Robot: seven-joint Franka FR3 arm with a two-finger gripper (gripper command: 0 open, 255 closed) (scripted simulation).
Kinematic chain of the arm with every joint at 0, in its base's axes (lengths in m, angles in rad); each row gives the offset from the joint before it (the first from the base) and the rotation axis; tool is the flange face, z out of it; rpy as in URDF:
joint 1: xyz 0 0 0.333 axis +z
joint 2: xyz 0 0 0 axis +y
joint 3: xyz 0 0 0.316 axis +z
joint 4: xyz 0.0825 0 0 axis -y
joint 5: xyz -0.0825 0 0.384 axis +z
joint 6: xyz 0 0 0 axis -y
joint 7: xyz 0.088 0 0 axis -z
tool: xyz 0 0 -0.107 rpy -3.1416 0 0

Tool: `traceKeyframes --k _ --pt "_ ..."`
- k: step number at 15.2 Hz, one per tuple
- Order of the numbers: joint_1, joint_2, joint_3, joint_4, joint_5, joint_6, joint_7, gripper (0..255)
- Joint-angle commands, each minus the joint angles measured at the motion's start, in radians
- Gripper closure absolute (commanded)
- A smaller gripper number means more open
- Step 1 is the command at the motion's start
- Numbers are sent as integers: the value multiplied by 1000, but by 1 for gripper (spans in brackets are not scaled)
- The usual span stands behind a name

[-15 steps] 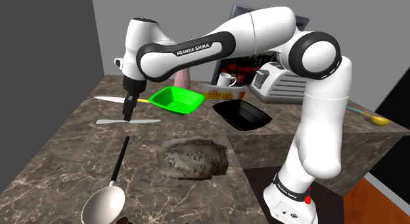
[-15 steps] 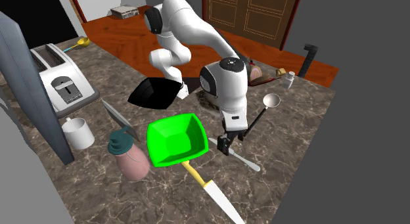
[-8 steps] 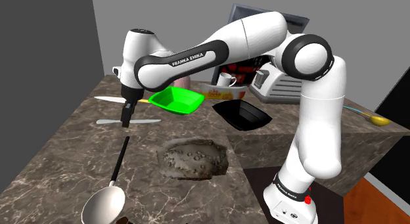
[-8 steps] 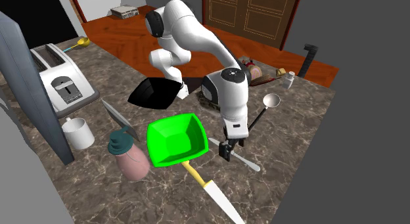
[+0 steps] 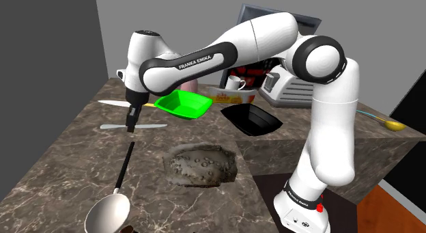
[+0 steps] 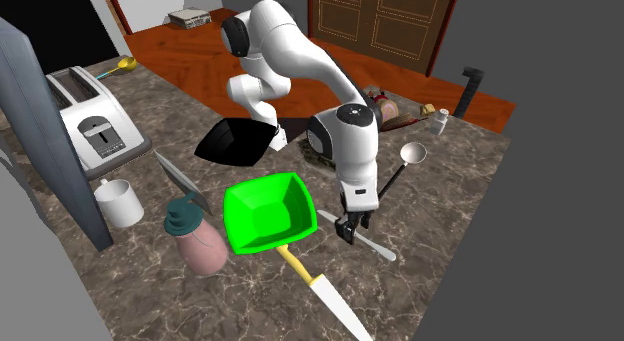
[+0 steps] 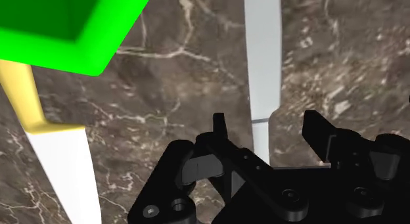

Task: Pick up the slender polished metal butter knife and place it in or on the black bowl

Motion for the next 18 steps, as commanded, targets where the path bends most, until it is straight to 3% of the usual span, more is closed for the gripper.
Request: traceKeyframes --k 1,9,18 --pt "0 1 0 -1 0 0 0 255" --pt "0 1 0 -1 -1 0 0 255" --pt "-2 -32 5 76 12 -109 -7 255"
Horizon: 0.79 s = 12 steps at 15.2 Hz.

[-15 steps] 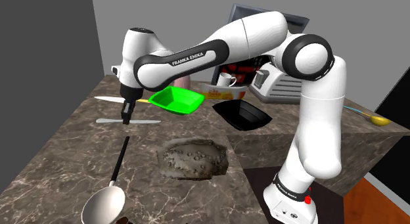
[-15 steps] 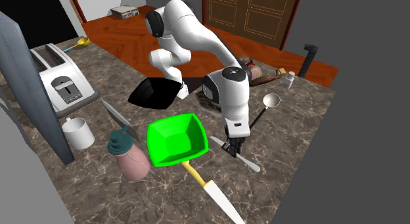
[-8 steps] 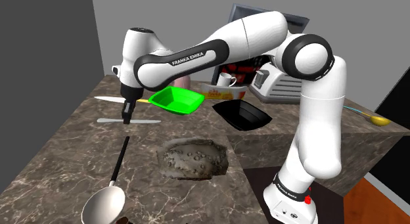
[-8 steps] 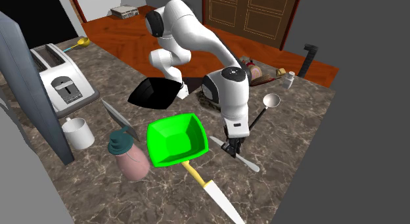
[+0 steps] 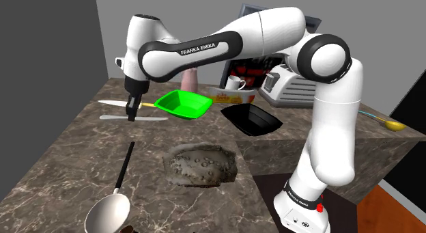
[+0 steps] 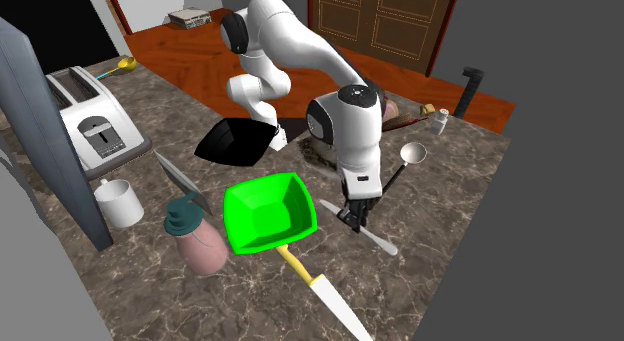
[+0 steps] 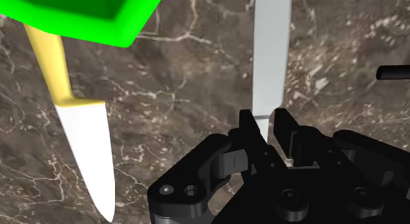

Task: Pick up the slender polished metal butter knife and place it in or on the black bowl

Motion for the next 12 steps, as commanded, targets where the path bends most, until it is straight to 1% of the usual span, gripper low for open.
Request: traceKeyframes --k 1,12 --pt "0 -4 1 26 2 -30 -1 255" --pt "3 -18 4 154 8 -172 -5 255"
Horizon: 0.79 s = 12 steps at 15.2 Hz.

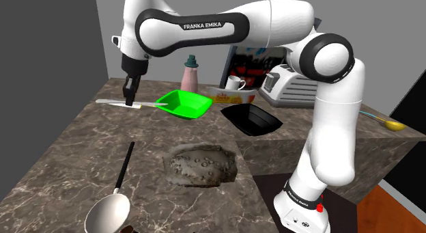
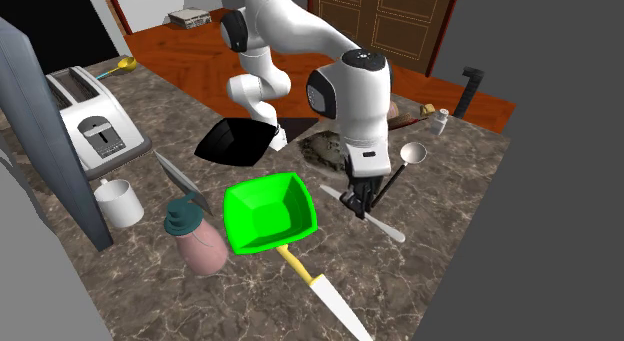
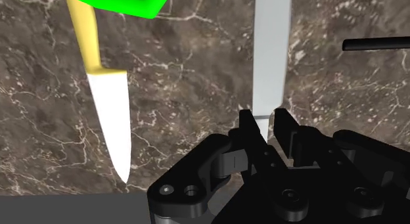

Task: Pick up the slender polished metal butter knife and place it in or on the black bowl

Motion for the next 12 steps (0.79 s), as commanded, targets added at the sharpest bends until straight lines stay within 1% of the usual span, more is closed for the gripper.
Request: traceKeyframes --k 1,4,8,12 --pt "0 -3 0 22 2 -25 -2 255" --pt "1 -2 1 58 1 -60 -2 255" --pt "-50 -175 -8 -167 60 -3 -63 255" --pt "-83 -332 -31 -353 116 28 -134 255"
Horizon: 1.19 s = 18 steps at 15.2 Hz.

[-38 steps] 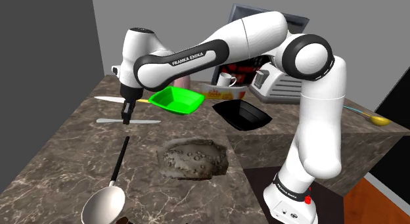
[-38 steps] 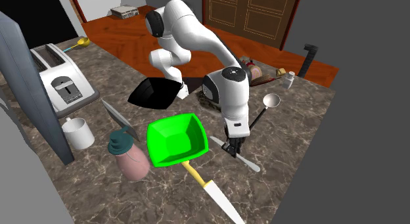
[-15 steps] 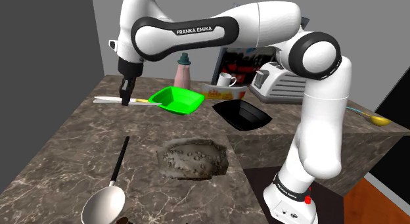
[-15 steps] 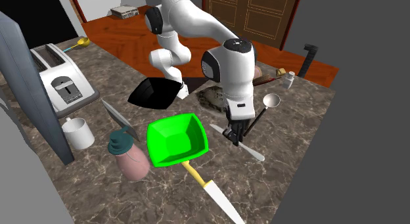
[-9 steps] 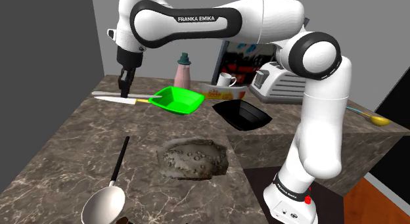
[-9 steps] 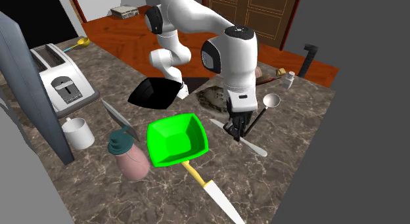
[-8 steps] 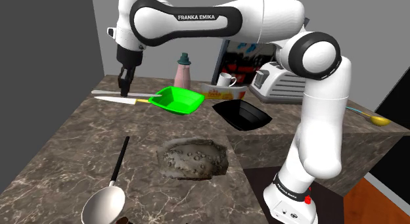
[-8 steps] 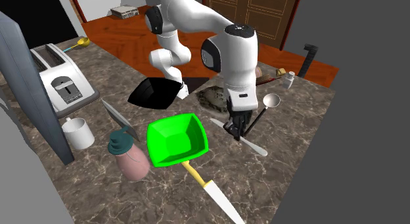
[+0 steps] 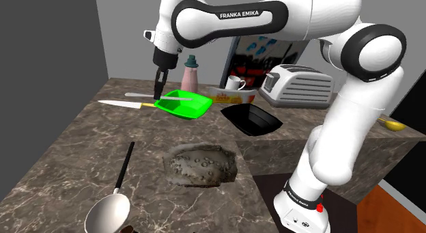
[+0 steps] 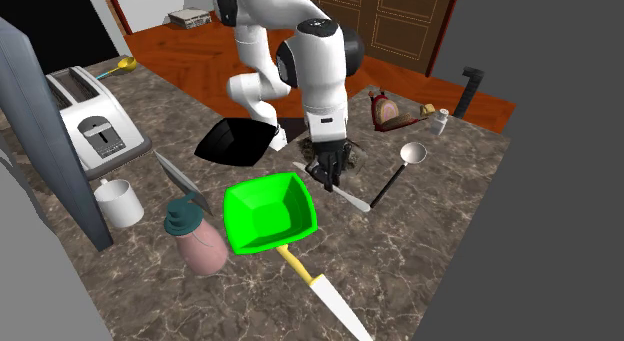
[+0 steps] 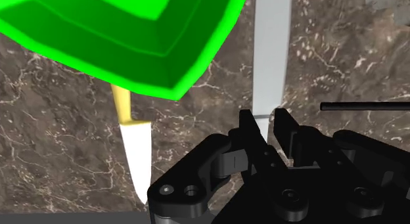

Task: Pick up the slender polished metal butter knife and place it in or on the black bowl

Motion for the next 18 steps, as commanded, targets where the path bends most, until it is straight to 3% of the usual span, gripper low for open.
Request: traceKeyframes --k 1,9,18 --pt "-13 -81 -13 -94 27 14 -35 255" --pt "-42 -367 -99 -378 89 5 -177 255" --pt "-79 -668 -223 -608 74 -81 -323 255"
